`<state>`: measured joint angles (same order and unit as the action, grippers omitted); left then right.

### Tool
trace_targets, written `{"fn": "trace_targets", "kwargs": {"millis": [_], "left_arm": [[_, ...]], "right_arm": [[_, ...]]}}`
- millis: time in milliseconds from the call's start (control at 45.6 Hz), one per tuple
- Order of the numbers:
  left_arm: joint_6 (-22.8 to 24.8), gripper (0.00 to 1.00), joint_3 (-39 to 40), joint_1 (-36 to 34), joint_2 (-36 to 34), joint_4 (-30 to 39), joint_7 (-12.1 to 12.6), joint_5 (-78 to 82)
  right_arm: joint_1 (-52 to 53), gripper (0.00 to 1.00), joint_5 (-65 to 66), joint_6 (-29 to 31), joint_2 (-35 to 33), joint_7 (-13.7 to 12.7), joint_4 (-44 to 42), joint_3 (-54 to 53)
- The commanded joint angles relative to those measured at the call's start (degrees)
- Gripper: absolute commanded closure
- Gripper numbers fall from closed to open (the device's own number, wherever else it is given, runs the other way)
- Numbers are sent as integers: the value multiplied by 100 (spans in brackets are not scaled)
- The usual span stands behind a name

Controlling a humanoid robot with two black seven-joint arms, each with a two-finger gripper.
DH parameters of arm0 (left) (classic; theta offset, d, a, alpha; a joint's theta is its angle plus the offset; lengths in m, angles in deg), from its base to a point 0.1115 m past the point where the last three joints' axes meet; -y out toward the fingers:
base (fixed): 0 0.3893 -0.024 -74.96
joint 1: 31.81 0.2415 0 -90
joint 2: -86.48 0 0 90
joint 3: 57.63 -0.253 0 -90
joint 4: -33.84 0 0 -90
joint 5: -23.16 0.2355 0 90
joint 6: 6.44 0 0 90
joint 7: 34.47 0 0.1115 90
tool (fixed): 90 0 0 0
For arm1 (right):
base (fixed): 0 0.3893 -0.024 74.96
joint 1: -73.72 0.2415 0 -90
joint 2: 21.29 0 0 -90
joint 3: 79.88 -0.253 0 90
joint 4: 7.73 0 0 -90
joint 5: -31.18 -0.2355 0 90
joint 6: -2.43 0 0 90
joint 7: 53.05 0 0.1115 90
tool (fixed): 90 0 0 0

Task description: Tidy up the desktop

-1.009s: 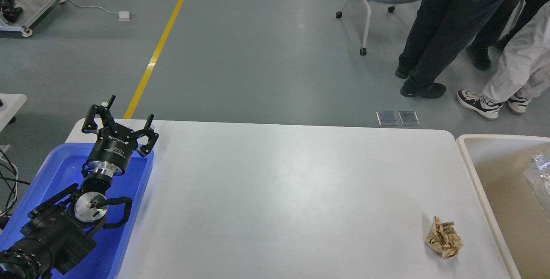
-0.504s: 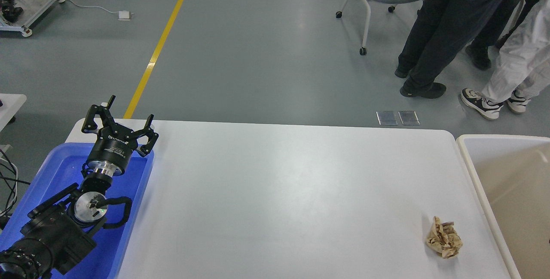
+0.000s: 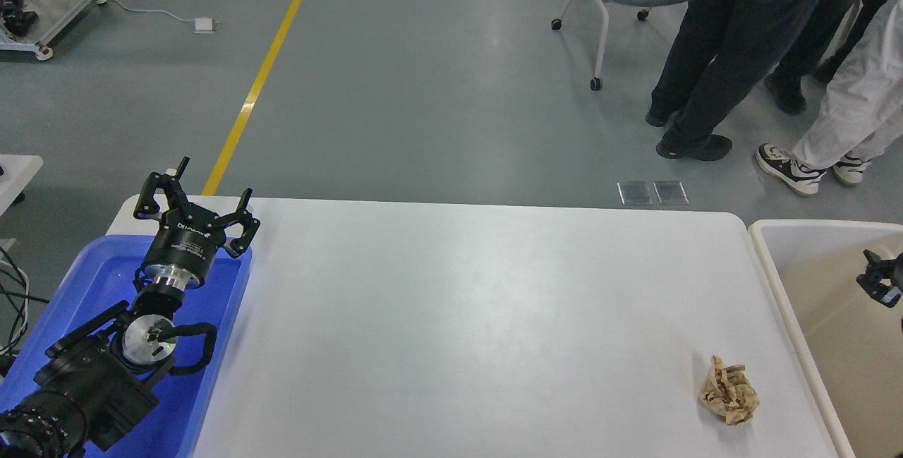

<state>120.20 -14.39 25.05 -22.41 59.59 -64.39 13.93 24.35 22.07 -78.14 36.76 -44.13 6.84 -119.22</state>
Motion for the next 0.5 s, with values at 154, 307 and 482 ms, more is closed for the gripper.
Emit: {"fn": "trace_targets", "kwargs": {"millis": [154, 307, 482], "left_arm": [[0, 0, 0, 0, 0, 0, -5, 0], [0, 0, 0, 0, 0, 0, -5, 0], [0, 0, 0, 0, 0, 0, -5, 0]], "right_arm": [[955, 0, -530, 402, 153, -295, 1654, -759], [1245, 0, -538, 376, 1058, -286, 1567, -829], [1254, 0, -679, 420, 2166, -286, 1549, -1444]]}}
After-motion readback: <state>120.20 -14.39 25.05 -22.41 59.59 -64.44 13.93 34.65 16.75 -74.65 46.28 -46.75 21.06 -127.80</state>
